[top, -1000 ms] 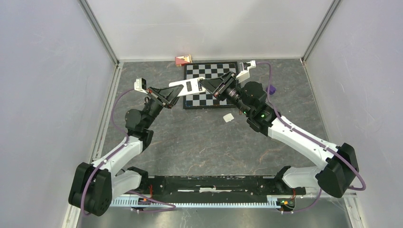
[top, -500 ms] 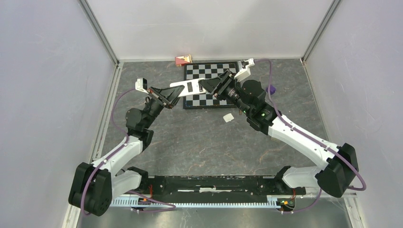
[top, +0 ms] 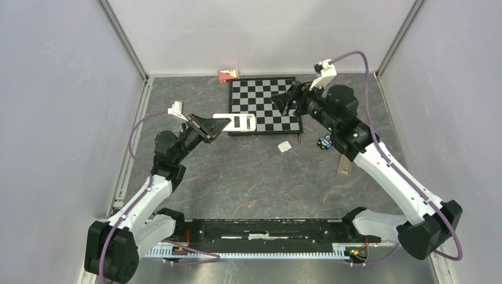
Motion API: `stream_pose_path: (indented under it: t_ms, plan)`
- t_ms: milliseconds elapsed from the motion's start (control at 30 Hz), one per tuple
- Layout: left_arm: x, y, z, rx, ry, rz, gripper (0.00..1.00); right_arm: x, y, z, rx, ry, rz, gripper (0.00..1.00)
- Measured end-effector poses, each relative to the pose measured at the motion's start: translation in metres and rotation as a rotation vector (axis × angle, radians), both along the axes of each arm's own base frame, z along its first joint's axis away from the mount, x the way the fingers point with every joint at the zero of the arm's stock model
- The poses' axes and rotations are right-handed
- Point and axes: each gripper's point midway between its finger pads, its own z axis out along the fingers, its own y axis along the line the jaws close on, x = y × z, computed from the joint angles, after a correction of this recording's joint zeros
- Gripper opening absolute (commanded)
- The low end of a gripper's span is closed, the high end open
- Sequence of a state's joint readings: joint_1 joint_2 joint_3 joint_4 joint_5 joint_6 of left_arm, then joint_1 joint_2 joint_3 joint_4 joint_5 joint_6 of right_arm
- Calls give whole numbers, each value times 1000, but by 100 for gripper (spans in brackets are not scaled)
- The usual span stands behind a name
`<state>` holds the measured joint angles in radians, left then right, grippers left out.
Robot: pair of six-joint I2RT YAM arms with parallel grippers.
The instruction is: Load the batteries into the remote control
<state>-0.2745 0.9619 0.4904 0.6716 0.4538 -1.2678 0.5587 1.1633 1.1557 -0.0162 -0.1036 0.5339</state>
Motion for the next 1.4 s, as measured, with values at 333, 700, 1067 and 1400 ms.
stream_pose_path:
  t_ms: [333, 700, 1067, 1400]
  plan:
    - [-12, -2, -38, 148, 67, -32, 2, 8, -76, -235, -715, 466, -190, 58]
    - [-14, -5, -45, 167, 76, -60, 2, 17, -98, -312, -802, 589, -207, 44]
    - [-33, -15, -29, 147, -51, -175, 2, 43, -103, -346, -856, 660, -212, 38]
    - [-45, -20, -20, 145, -115, -235, 2, 52, -115, -352, -874, 684, -234, 8]
